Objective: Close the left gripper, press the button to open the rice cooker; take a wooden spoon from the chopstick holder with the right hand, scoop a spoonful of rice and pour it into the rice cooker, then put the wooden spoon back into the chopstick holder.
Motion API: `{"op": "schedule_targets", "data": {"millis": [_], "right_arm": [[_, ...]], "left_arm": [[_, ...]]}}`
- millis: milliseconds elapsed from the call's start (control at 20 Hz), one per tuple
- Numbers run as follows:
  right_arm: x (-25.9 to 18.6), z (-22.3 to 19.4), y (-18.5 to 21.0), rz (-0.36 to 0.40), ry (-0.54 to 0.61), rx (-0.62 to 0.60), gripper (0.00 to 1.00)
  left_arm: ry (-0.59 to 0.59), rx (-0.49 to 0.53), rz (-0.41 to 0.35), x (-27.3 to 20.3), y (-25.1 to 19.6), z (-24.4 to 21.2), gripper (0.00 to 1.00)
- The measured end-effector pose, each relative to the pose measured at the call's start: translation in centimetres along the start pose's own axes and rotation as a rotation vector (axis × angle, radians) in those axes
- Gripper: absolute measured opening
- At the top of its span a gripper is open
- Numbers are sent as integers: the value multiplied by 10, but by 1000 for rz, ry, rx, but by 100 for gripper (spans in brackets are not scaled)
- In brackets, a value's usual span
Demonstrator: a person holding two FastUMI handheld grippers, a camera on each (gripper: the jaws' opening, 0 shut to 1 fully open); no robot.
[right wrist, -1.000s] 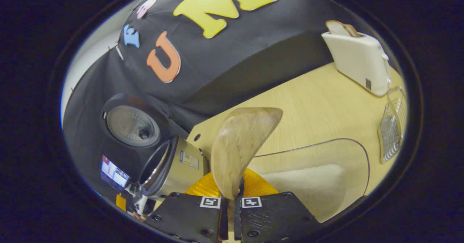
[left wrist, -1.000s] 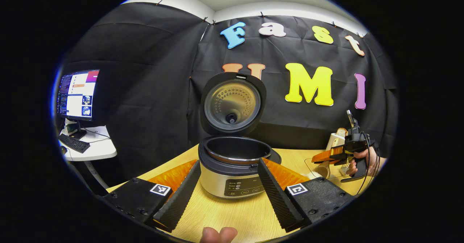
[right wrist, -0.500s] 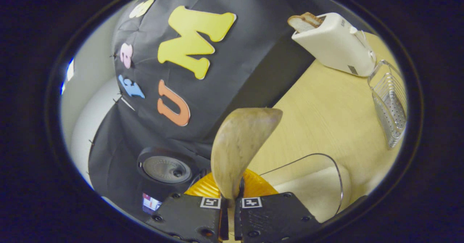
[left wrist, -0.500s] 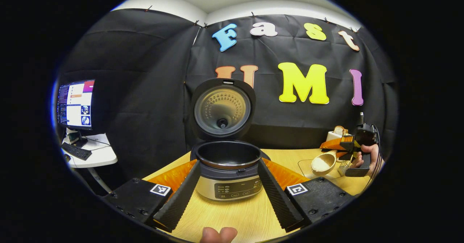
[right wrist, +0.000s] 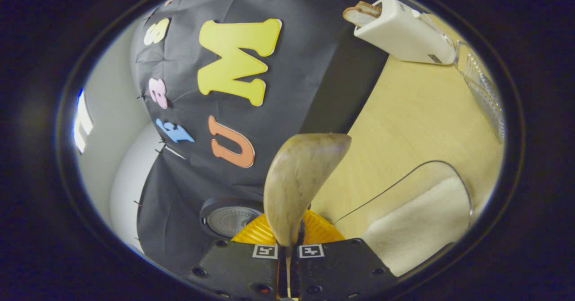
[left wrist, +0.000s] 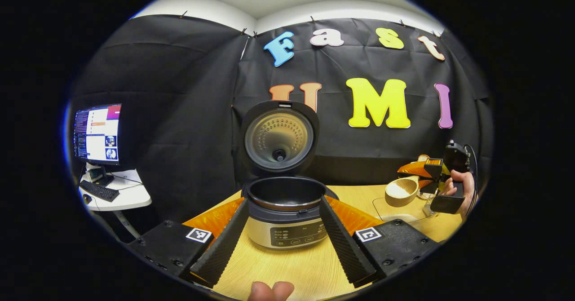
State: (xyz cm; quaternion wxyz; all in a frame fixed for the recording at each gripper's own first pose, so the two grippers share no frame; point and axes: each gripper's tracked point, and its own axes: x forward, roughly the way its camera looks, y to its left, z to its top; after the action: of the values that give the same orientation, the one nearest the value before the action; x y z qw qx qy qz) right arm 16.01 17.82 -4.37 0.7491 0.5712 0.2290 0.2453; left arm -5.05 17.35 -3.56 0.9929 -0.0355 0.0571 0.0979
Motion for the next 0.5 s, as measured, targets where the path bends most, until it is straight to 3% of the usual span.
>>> {"op": "schedule_targets", "data": {"millis": [50,200,500], "right_arm": [[6,-9,5,13,14,19,2],[29,-36,28,46,50,29,3],[87,-91,78,85,87,-69,1]], "left_arm": [[0,-1,7,-1,5,-1,100],[-10,11,47,-5,29,0,100],[-9,-25,112,-12,69,-7,100]]}}
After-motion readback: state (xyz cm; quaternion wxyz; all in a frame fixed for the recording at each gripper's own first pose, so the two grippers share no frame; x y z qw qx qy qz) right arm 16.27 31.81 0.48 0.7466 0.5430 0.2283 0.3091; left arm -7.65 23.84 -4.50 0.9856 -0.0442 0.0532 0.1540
